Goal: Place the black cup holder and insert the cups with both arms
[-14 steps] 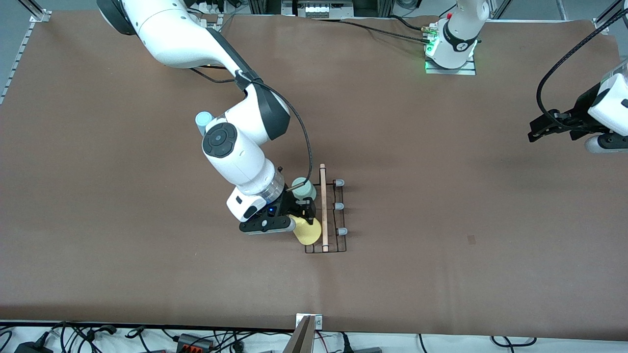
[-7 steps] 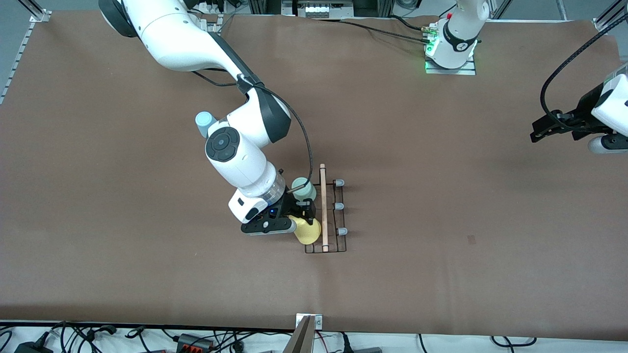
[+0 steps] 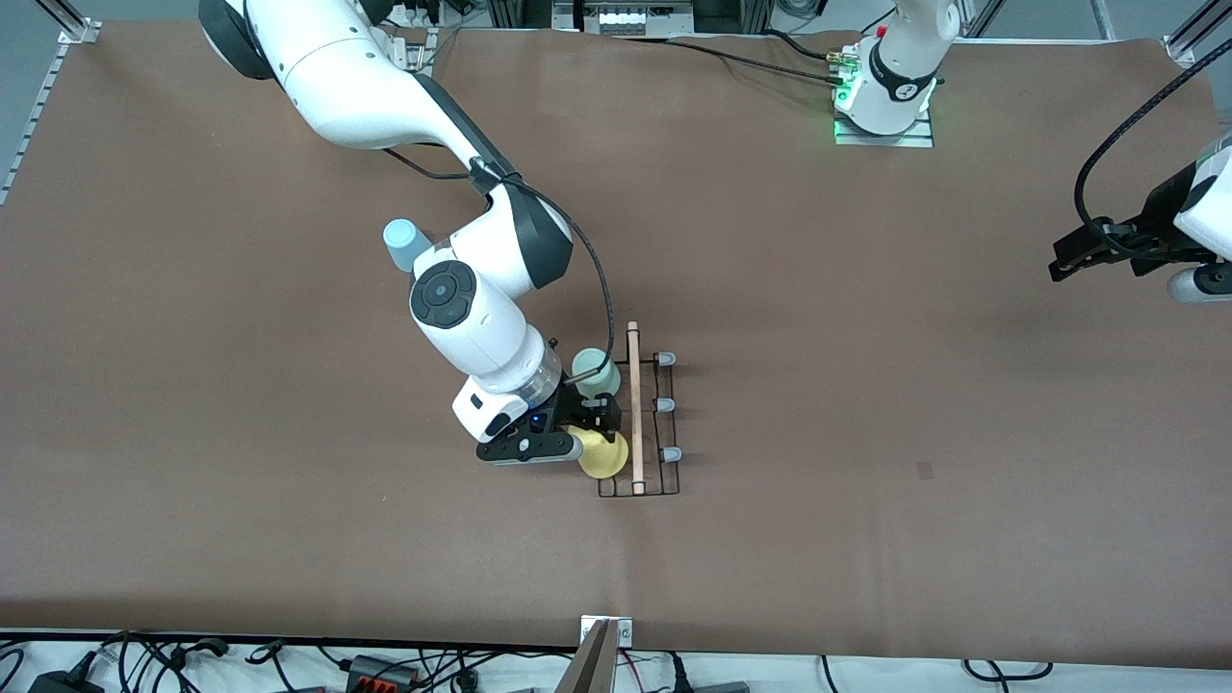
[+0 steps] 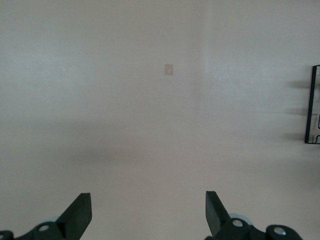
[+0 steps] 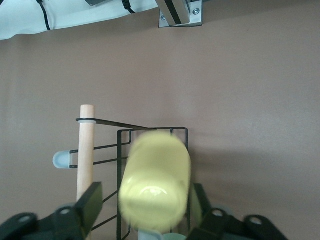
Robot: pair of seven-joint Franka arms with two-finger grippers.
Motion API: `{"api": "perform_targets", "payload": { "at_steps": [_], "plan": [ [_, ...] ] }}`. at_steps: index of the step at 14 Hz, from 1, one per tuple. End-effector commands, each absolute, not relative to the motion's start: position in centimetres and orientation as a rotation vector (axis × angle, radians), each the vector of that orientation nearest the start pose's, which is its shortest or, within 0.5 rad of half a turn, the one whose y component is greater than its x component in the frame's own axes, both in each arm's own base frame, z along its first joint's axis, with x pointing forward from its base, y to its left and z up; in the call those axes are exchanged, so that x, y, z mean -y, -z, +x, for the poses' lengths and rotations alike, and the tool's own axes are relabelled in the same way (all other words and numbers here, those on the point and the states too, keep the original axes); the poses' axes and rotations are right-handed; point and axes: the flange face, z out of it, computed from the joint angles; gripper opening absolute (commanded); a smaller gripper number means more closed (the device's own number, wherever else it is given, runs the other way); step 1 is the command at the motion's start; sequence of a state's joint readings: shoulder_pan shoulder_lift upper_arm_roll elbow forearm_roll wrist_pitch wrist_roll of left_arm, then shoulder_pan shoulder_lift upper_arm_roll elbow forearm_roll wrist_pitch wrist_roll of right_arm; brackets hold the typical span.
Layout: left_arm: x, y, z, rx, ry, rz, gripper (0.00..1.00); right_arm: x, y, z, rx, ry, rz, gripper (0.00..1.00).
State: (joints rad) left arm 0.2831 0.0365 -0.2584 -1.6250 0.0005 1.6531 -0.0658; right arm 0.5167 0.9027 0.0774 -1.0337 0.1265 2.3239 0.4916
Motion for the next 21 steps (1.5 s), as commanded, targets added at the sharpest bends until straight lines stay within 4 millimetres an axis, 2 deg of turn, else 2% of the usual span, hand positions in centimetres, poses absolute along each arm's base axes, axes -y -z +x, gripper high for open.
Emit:
{"api": "perform_targets", "payload": {
  "at_steps": [1, 5, 7, 8, 9, 11, 12, 13, 18, 19, 21],
  "plan": [
    [-2.8, -59.0, 57.1, 0.149, -0.008, -3.17, 1.0, -43.7, -34.3, 68.3, -0.021, 0.368, -2.773, 1.0],
    [-3.0, -59.0, 57.1, 0.151, -0.007, -3.17, 1.0, -43.3, -34.7, 68.3, -0.029, 0.332, -2.797, 1.0],
    [-3.2, -59.0, 57.1, 0.159, -0.01, -3.17, 1.0, -41.4, -36.1, 68.6, -0.036, 0.272, -2.855, 1.0],
    [-3.2, -59.0, 57.1, 0.159, -0.01, -3.17, 1.0, -40.2, -37.5, 68.6, -0.03, 0.244, -2.891, 1.0],
    [-3.3, -59.0, 57.1, 0.161, -0.01, -3.17, 1.0, -39.1, -37.9, 68.5, -0.019, 0.202, -2.932, 1.0],
    [-3.3, -58.8, 57.2, 0.159, -0.014, -3.171, 1.0, -36.7, -39.4, 68.6, 0.043, 0.14, -2.987, 1.0],
    [-3.3, -58.8, 57.2, 0.159, -0.014, -3.171, 1.0, -35.4, -39.5, 68.7, 0.067, 0.098, -3.026, 1.0],
    [-3.3, -58.7, 57.2, 0.159, -0.017, -3.171, 1.0, -34.0, -40.7, 68.8, 0.095, 0.1, -3.064, 1.0],
    [-3.3, -58.8, 57.2, 0.154, -0.014, -3.171, 1.0, -24.5, -44.6, 70.3, 0.109, -0.01, -3.104, 1.0],
    [-3.4, -58.8, 57.2, 0.156, -0.014, -3.171, 1.0, -23.1, -46.1, 70.3, 0.136, 0.0, -3.1, 1.0],
    [-3.3, -58.8, 57.2, 0.154, -0.014, -3.171, 1.0, -20.2, -47.2, 70.7, 0.131, -0.004, -3.102, 1.0]
  ]
}}
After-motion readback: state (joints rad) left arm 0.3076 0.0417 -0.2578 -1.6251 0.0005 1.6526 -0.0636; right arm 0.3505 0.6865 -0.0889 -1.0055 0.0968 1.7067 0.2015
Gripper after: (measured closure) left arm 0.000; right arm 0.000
